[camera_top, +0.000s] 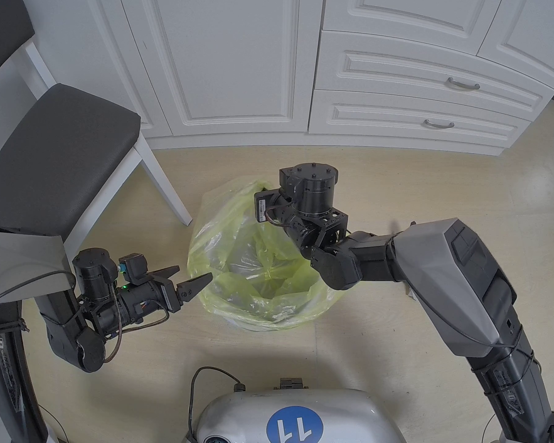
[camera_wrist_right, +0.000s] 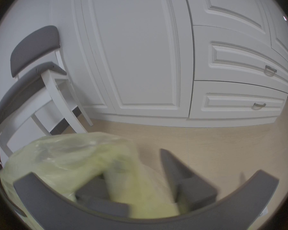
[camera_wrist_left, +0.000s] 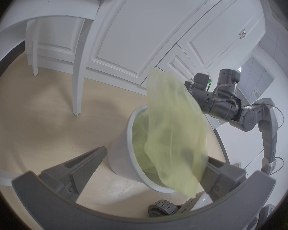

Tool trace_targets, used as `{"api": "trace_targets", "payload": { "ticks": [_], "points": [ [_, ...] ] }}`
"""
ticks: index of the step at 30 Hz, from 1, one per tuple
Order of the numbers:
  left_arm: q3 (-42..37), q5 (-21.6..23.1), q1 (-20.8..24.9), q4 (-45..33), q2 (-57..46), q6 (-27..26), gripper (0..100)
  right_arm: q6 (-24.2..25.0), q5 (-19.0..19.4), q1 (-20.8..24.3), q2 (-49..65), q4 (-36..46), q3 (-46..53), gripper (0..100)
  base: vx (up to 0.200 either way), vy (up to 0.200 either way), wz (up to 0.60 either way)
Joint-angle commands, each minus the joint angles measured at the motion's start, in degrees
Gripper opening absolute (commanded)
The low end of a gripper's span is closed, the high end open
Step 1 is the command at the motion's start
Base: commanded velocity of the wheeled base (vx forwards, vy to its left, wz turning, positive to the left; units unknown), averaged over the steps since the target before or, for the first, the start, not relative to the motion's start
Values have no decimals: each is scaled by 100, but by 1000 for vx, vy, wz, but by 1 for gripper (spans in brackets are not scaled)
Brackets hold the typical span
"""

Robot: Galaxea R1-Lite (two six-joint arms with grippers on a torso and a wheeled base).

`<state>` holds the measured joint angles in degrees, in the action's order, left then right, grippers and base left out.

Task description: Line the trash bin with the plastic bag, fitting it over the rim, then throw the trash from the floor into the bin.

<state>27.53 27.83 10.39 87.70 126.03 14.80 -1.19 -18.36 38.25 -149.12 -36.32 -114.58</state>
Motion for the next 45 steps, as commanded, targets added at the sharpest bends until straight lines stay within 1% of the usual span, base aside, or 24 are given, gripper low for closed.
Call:
{"api": "trace_targets", "payload": {
  "ticks": [1,2,3,5,7,9,12,13,15,18,19,21,22,24,26,27,29,30,32,33,34,37,40,45],
  "points": [
    [-2,-6,16,2,1,-3,100,76,-27,165,304,10,-1,100,0,0,0],
    [7,-6,16,2,1,-3,100,67,-19,253,629,90,305,100,0,0,0],
    [7,-6,16,2,1,-3,100,67,-19,253,629,90,305,100,0,0,0],
    [7,-32,16,10,-17,5,100,-100,-1,376,1473,1276,1394,100,0,0,0],
    [7,-32,34,19,-43,5,100,-109,-10,446,1913,2199,1764,100,0,0,0],
    [7,-41,78,19,-69,5,100,32,-27,481,2132,2674,1895,100,0,0,0],
    [7,-111,86,19,-105,5,100,339,-36,525,2361,2630,2080,100,0,0,0],
    [7,-190,122,19,-105,5,100,568,-36,560,2580,2603,2238,100,0,0,0],
    [7,-322,157,19,-113,5,100,761,-45,595,2844,2586,2625,100,0,0,0],
    [7,-445,201,10,-105,5,100,823,-98,595,3046,2524,2950,100,0,0,0],
    [42,-683,280,10,-105,14,100,884,-238,578,3407,2252,3601,100,0,0,0],
    [77,-788,324,10,-96,14,100,937,-282,543,3512,2085,3891,100,0,0,0],
    [174,-1034,420,2,-87,23,100,1086,-379,490,3705,1680,4576,100,0,0,0],
    [244,-1254,517,2,-105,41,100,1201,-370,367,3802,1250,5262,100,0,0,0],
    [244,-1254,517,2,-105,41,100,1201,-370,367,3802,1250,5262,100,0,0,0],
    [306,-1570,684,10,-157,102,100,1227,-317,156,3723,353,6018,100,0,0,0],
    [324,-1702,746,2,-201,85,100,1227,-291,68,3582,-218,6316,100,0,0,0],
    [385,-1808,746,2,-192,76,100,1183,-256,7,3407,-719,6492,100,0,0,0],
    [482,-1895,746,-7,-166,85,100,1113,-221,-20,3178,-1097,6562,100,0,0,0],
    [482,-1895,746,-7,-166,85,100,1113,-221,-20,3178,-1097,6562,100,0,0,0],
    [631,-2115,746,-7,-131,93,100,858,-282,-29,2985,-1299,6492,100,0,0,0],
    [789,-2370,710,-7,-113,128,100,638,-291,-90,2932,-1352,6510,100,0,0,0],
    [842,-2396,658,-16,-105,146,100,480,-309,-239,2844,-1352,6536,100,0,0,0],
    [912,-2423,702,-34,-166,155,100,506,-300,-433,2501,-1422,6325,100,0,0,0]
  ]
}}
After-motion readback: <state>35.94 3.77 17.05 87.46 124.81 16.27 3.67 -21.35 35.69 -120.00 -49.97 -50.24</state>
